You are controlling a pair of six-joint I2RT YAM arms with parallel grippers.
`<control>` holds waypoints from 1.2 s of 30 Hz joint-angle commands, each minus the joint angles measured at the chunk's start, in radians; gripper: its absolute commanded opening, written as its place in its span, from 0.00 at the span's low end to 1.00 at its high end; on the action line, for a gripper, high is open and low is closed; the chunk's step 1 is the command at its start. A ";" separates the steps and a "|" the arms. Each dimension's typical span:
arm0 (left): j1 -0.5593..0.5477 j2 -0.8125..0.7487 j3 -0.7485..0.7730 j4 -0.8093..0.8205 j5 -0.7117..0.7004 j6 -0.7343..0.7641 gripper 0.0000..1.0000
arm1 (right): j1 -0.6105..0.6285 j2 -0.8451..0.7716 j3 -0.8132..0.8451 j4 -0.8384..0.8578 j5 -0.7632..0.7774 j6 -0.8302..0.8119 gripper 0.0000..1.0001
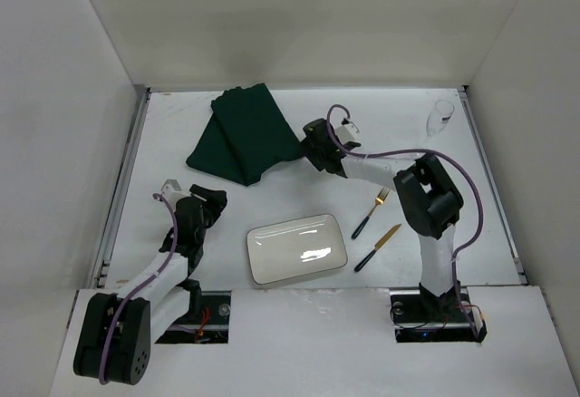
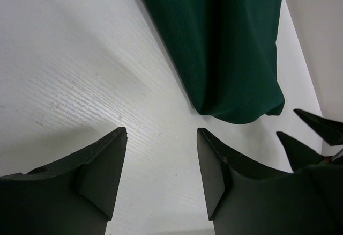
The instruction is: Set the dinner table for one person
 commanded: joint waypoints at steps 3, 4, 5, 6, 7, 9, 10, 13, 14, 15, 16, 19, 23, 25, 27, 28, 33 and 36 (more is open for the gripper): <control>-0.005 -0.003 -0.011 0.056 0.003 -0.009 0.52 | -0.008 0.071 0.116 -0.058 -0.020 0.012 0.60; -0.005 -0.003 -0.011 0.056 0.003 -0.009 0.52 | -0.008 0.087 0.133 -0.069 -0.038 0.017 0.59; -0.005 -0.003 -0.011 0.056 0.002 -0.009 0.52 | -0.008 0.101 0.150 -0.081 -0.050 0.020 0.56; -0.005 -0.003 -0.011 0.056 0.002 -0.009 0.52 | -0.008 0.110 0.160 -0.090 -0.058 0.023 0.53; -0.004 -0.003 -0.011 0.056 0.002 -0.009 0.52 | -0.007 0.113 0.170 -0.099 -0.060 0.023 0.53; -0.001 -0.001 -0.009 0.056 0.002 -0.009 0.52 | -0.004 0.116 0.183 -0.113 -0.064 0.017 0.53; -0.001 0.001 -0.009 0.056 0.002 -0.009 0.52 | -0.004 0.116 0.191 -0.125 -0.066 0.012 0.53; 0.001 0.004 -0.008 0.056 0.002 -0.013 0.52 | -0.004 0.134 0.236 -0.187 -0.070 -0.015 0.54; 0.001 0.005 -0.008 0.056 0.002 -0.015 0.52 | -0.002 0.139 0.246 -0.202 -0.070 -0.023 0.54; 0.002 0.005 -0.008 0.056 0.002 -0.016 0.52 | -0.004 0.145 0.260 -0.217 -0.072 -0.026 0.54; 0.004 0.005 -0.008 0.056 0.002 -0.018 0.52 | -0.005 0.150 0.272 -0.228 -0.072 -0.027 0.51; 0.005 0.004 -0.009 0.056 -0.003 -0.024 0.52 | -0.008 0.165 0.306 -0.256 -0.072 -0.035 0.43; 0.002 0.008 -0.009 0.056 -0.011 -0.025 0.52 | -0.008 0.208 0.400 -0.342 -0.069 -0.058 0.39; 0.002 0.004 -0.011 0.056 -0.012 -0.025 0.52 | -0.005 0.225 0.436 -0.375 -0.070 -0.075 0.40; 0.004 0.002 -0.014 0.055 -0.012 -0.025 0.52 | -0.002 0.231 0.455 -0.398 -0.072 -0.098 0.44; 0.004 0.002 -0.014 0.055 -0.012 -0.024 0.52 | -0.002 0.233 0.460 -0.408 -0.072 -0.107 0.47; -0.005 0.002 -0.008 0.047 -0.024 -0.016 0.52 | -0.002 0.254 0.510 -0.464 -0.090 -0.135 0.34; -0.014 0.002 -0.008 0.047 -0.037 -0.010 0.52 | -0.005 0.263 0.527 -0.480 -0.104 -0.138 0.17</control>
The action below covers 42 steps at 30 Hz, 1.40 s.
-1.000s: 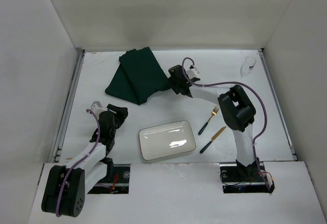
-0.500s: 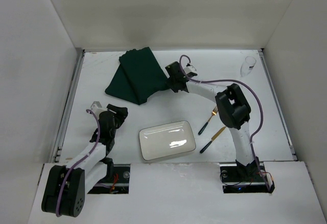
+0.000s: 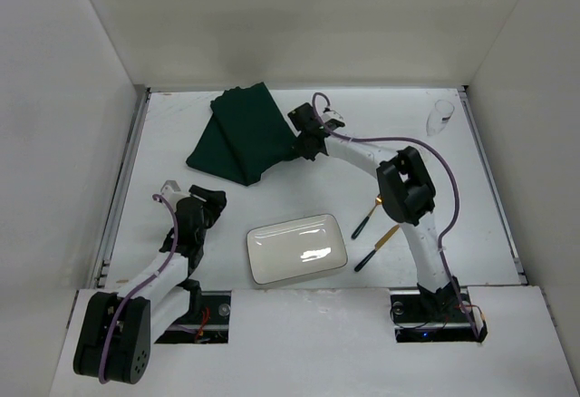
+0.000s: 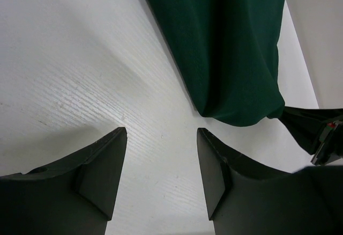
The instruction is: Set the dinner table for one person
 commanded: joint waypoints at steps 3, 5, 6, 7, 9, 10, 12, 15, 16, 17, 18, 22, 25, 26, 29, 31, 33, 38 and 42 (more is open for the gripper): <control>-0.012 -0.005 -0.005 0.040 -0.030 0.010 0.52 | -0.013 0.012 0.031 -0.024 -0.020 -0.017 0.05; -0.009 -0.006 -0.005 0.040 -0.032 0.012 0.52 | -0.027 -0.014 -0.020 0.031 -0.019 -0.020 0.02; -0.006 -0.005 -0.005 0.040 -0.032 0.012 0.52 | -0.036 -0.045 -0.075 0.087 -0.011 -0.025 0.01; -0.003 -0.003 -0.005 0.040 -0.032 0.012 0.52 | -0.047 -0.075 -0.125 0.135 -0.008 -0.032 0.00; 0.002 0.006 -0.006 0.049 -0.032 0.012 0.53 | -0.066 -0.134 -0.216 0.218 -0.003 -0.049 0.00; 0.005 0.007 -0.003 0.052 -0.032 0.009 0.53 | -0.077 -0.169 -0.262 0.250 0.006 -0.066 0.00; 0.008 0.007 0.003 0.066 -0.021 -0.004 0.53 | -0.097 -0.247 -0.354 0.299 0.042 -0.100 0.00; 0.010 -0.009 0.026 0.058 -0.010 -0.019 0.53 | -0.120 -0.364 -0.493 0.359 0.113 -0.163 0.00; 0.008 -0.005 0.038 0.052 -0.015 -0.031 0.54 | -0.126 -0.397 -0.539 0.384 0.127 -0.173 0.00; 0.008 0.010 0.055 0.048 -0.018 -0.043 0.54 | -0.133 -0.427 -0.581 0.404 0.130 -0.183 0.00; 0.013 0.033 0.073 0.046 -0.015 -0.053 0.54 | -0.139 -0.451 -0.618 0.420 0.132 -0.189 0.00; 0.007 0.148 0.151 0.051 -0.004 -0.056 0.55 | -0.160 -0.517 -0.725 0.462 0.139 -0.195 0.01; -0.012 0.239 0.199 0.071 0.005 -0.041 0.56 | -0.175 -0.548 -0.782 0.511 0.119 -0.199 0.01; -0.019 0.263 0.210 0.084 0.004 -0.028 0.56 | -0.180 -0.556 -0.796 0.528 0.107 -0.201 0.01; -0.039 0.323 0.248 0.091 0.013 0.005 0.56 | -0.191 -0.570 -0.828 0.572 0.070 -0.204 0.01; -0.052 0.366 0.267 0.097 -0.006 0.028 0.55 | -0.197 -0.577 -0.847 0.600 0.049 -0.207 0.01; -0.056 0.412 0.291 0.091 -0.024 0.041 0.51 | -0.203 -0.583 -0.862 0.621 0.032 -0.207 0.01; -0.067 0.573 0.374 0.091 -0.061 0.041 0.44 | -0.222 -0.597 -0.891 0.658 0.004 -0.207 0.01; -0.069 0.702 0.446 0.127 -0.119 -0.017 0.11 | -0.252 -0.594 -0.887 0.663 -0.002 -0.212 0.01</control>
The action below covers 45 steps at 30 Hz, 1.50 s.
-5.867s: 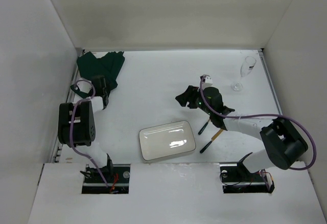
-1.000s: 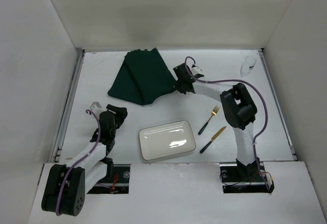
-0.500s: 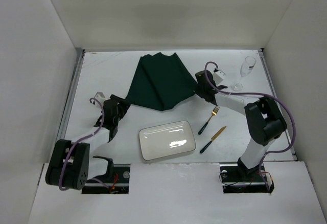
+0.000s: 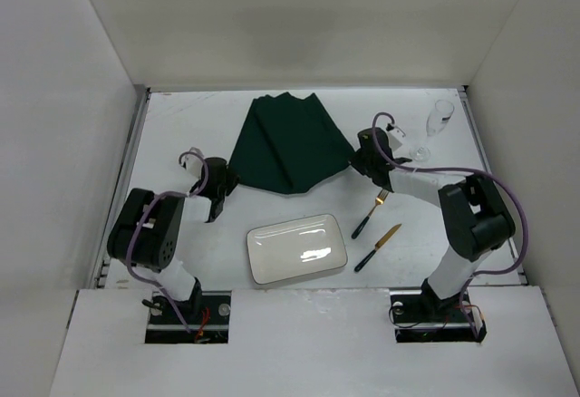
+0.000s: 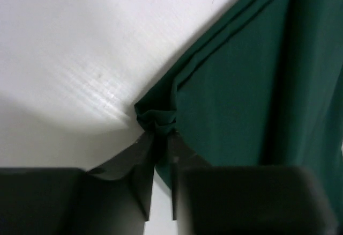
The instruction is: Set the dinner table for one person
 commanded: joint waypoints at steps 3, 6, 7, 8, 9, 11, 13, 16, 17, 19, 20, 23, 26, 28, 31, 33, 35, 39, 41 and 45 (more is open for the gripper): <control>0.004 -0.025 0.018 0.054 -0.114 -0.088 0.01 | -0.064 -0.065 -0.003 0.062 0.002 -0.017 0.01; -0.016 -0.215 -0.058 0.017 -0.221 -0.018 0.00 | -0.082 -0.116 -0.055 0.038 0.018 -0.020 0.00; -0.039 -0.287 -0.089 -0.010 -0.255 0.016 0.00 | -0.082 -0.130 -0.078 0.027 0.022 -0.013 0.00; -0.069 -0.360 -0.120 -0.041 -0.294 0.042 0.00 | -0.080 -0.145 -0.107 0.027 0.022 -0.007 0.00; -0.100 -0.408 -0.143 -0.066 -0.326 0.057 0.00 | -0.077 -0.159 -0.139 0.027 0.019 0.006 0.00; -0.175 -0.522 -0.201 -0.148 -0.419 0.068 0.01 | -0.070 -0.185 -0.190 0.022 0.024 0.021 0.01; -0.229 -0.597 -0.229 -0.237 -0.484 0.062 0.03 | -0.048 -0.203 -0.231 0.021 0.024 0.026 0.01; -0.281 -0.636 -0.241 -0.336 -0.533 0.054 0.08 | -0.044 -0.227 -0.276 0.021 0.030 0.026 0.02; -0.287 -0.636 -0.247 -0.349 -0.535 0.050 0.10 | -0.042 -0.233 -0.285 0.030 0.027 0.020 0.04; -0.300 -0.631 -0.255 -0.363 -0.526 0.031 0.13 | -0.042 -0.246 -0.285 0.018 0.025 0.015 0.04; -0.306 -0.633 -0.258 -0.366 -0.521 0.028 0.15 | -0.039 -0.259 -0.288 0.012 0.022 0.015 0.05; -0.324 -0.665 -0.258 -0.369 -0.524 0.040 0.27 | -0.008 -0.300 -0.293 -0.002 0.025 0.012 0.11; -0.312 -0.723 -0.249 -0.362 -0.521 0.094 0.40 | 0.004 -0.332 -0.290 -0.019 0.025 -0.016 0.33; -0.301 -0.763 -0.243 -0.369 -0.527 0.135 0.44 | 0.004 -0.358 -0.288 -0.031 0.022 -0.034 0.45; -0.263 -0.794 -0.246 -0.383 -0.516 0.159 0.46 | 0.004 -0.406 -0.291 -0.041 0.030 -0.072 0.53; -0.243 -0.780 -0.244 -0.405 -0.498 0.148 0.49 | 0.004 -0.400 -0.276 -0.036 0.038 -0.105 0.56; -0.225 -0.733 -0.228 -0.422 -0.458 0.139 0.51 | 0.004 -0.343 -0.235 -0.041 0.024 -0.143 0.57; -0.180 -0.607 -0.191 -0.440 -0.325 0.131 0.54 | -0.024 -0.234 -0.190 -0.030 -0.025 -0.140 0.56; -0.154 -0.574 -0.197 -0.425 -0.273 0.119 0.54 | -0.024 -0.208 -0.193 -0.021 -0.031 -0.128 0.54; -0.120 -0.522 -0.211 -0.354 -0.207 0.106 0.54 | -0.022 -0.156 -0.190 -0.027 -0.042 -0.119 0.52</control>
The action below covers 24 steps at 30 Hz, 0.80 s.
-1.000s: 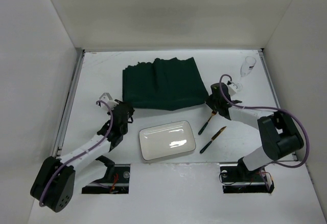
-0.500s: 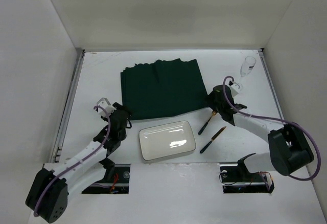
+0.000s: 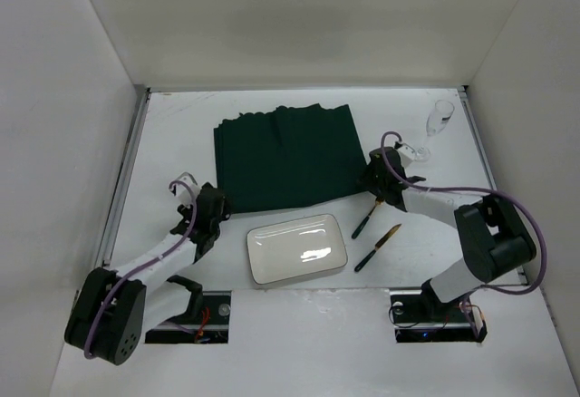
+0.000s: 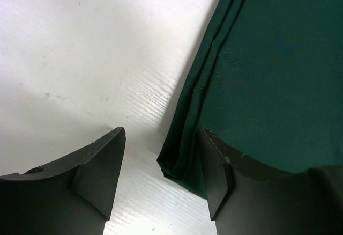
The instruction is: Set the dinner table for one person
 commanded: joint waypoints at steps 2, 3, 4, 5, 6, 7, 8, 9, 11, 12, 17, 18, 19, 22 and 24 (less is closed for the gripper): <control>0.026 0.060 0.021 0.098 0.117 -0.010 0.54 | -0.006 0.048 0.039 0.012 -0.039 0.000 0.51; 0.027 0.074 0.019 0.110 0.124 -0.012 0.53 | -0.006 0.052 0.039 0.018 -0.041 0.004 0.49; 0.030 0.091 0.016 0.124 0.128 -0.015 0.50 | -0.006 0.060 0.042 0.018 -0.049 0.009 0.45; 0.035 0.105 0.013 0.138 0.130 -0.021 0.45 | -0.006 0.065 0.045 0.016 -0.052 0.012 0.37; 0.038 0.112 0.012 0.144 0.131 -0.026 0.42 | -0.006 0.065 0.046 0.015 -0.053 0.014 0.30; 0.044 0.118 0.007 0.155 0.131 -0.033 0.37 | -0.006 0.059 0.042 0.013 -0.052 0.018 0.24; 0.052 0.125 0.003 0.166 0.131 -0.038 0.32 | -0.006 0.049 0.036 0.012 -0.050 0.020 0.19; 0.061 0.129 -0.002 0.173 0.131 -0.042 0.28 | -0.006 0.040 0.028 0.010 -0.055 0.021 0.15; 0.079 0.135 -0.007 0.182 0.131 -0.050 0.23 | -0.006 0.020 0.013 0.006 -0.055 0.021 0.09; 0.089 0.137 -0.010 0.182 0.133 -0.055 0.21 | 0.000 0.008 0.000 0.003 -0.055 0.023 0.08; 0.107 0.125 -0.013 0.178 0.154 -0.055 0.13 | 0.040 -0.078 -0.082 0.001 -0.072 0.046 0.07; 0.109 0.120 -0.016 0.176 0.157 -0.053 0.11 | 0.046 -0.093 -0.098 -0.001 -0.070 0.047 0.06; 0.110 0.117 -0.020 0.175 0.159 -0.052 0.11 | 0.049 -0.107 -0.112 -0.001 -0.069 0.050 0.06; 0.116 0.102 -0.037 0.170 0.162 -0.055 0.09 | 0.074 -0.139 -0.145 -0.001 -0.063 0.070 0.06; 0.122 0.076 -0.047 0.163 0.179 -0.052 0.08 | 0.092 -0.153 -0.161 -0.001 -0.053 0.078 0.06</control>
